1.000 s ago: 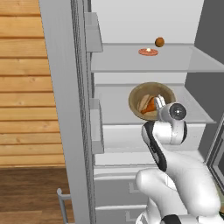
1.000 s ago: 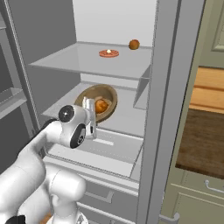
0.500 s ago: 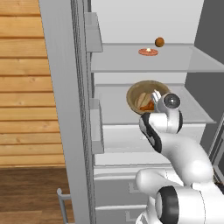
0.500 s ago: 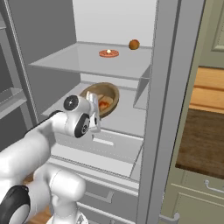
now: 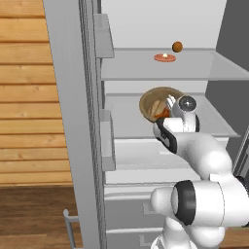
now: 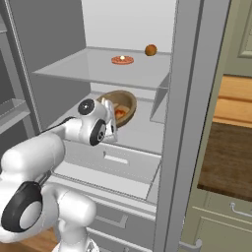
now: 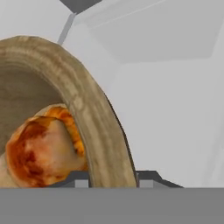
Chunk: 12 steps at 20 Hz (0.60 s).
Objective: Pick the chicken drumstick and sweet potato from their plates and place them in the bowl. Then put the bowl in the fridge.
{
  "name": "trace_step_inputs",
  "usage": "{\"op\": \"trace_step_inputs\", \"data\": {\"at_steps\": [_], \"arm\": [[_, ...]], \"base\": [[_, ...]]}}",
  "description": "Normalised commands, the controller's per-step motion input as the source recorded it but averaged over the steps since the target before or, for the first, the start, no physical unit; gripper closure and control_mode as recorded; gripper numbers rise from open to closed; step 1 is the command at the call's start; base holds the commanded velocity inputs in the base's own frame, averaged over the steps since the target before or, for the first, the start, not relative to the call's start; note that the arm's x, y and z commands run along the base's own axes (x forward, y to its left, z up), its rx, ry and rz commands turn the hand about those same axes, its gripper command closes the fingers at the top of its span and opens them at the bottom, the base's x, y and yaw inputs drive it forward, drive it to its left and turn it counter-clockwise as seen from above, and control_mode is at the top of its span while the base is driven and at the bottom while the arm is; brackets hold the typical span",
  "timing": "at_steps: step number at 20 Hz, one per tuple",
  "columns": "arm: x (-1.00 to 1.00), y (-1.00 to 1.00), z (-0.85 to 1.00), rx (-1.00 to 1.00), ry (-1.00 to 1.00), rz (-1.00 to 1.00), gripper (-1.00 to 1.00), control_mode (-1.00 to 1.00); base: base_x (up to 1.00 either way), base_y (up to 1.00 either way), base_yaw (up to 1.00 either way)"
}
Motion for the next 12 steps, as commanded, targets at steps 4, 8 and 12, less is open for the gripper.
{"op": "trace_step_inputs", "data": {"at_steps": [4, 8, 12], "arm": [[0.12, -0.11, 0.00, 0.00, 0.00, 0.04, -1.00, -1.00], [0.00, -0.01, 0.03, 0.00, -0.01, 0.06, -1.00, -1.00], [-0.14, 0.00, 0.41, 0.00, -0.07, 0.08, -1.00, -1.00]], "base": [[0.00, 0.00, 0.00], [0.00, 0.00, 0.00], [0.00, 0.00, 0.00]]}}
